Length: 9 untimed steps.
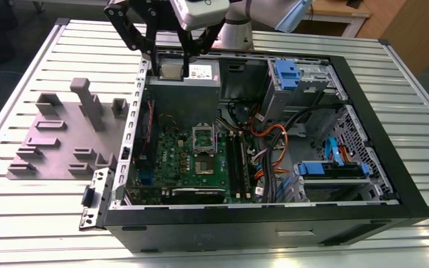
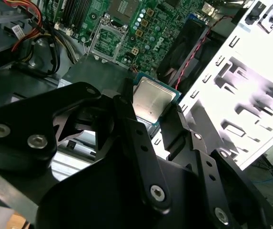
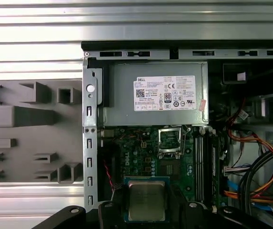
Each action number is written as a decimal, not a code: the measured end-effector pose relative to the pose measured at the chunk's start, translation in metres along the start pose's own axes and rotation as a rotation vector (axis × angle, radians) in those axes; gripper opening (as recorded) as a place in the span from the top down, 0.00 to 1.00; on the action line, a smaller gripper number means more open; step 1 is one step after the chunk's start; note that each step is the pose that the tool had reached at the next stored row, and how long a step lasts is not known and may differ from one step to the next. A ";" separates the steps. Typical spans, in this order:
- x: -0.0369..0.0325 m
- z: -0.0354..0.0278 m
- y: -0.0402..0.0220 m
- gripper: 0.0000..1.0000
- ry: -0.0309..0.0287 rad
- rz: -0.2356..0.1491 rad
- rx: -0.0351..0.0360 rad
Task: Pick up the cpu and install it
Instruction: 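Pick up the cpu and move it towards the insertion slot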
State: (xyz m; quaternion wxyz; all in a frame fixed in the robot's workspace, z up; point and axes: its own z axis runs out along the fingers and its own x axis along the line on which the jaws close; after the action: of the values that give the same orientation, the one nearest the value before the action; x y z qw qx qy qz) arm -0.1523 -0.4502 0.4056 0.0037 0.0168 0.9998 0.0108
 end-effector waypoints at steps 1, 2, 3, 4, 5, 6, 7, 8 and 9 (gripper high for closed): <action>-0.0004 0.0000 0.0000 0.53 0.0000 0.000 0.0000; -0.0008 0.0000 0.0000 0.53 0.0001 0.000 0.0000; -0.0011 0.0000 0.0000 0.53 0.0000 0.000 0.0000; -0.0014 0.0000 0.0000 0.53 0.0000 0.000 0.0000; -0.0018 0.0000 0.0001 0.53 0.0000 0.000 0.0000; -0.0021 0.0000 0.0001 0.53 0.0000 0.000 0.0000; -0.0022 0.0000 0.0001 0.53 0.0000 0.000 0.0000; -0.0024 0.0000 0.0001 0.53 0.0000 0.000 0.0000; -0.0025 0.0000 0.0001 0.53 0.0000 0.000 0.0000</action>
State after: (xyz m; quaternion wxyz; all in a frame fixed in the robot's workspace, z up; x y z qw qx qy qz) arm -0.1498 -0.4502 0.4056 0.0037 0.0168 0.9998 0.0108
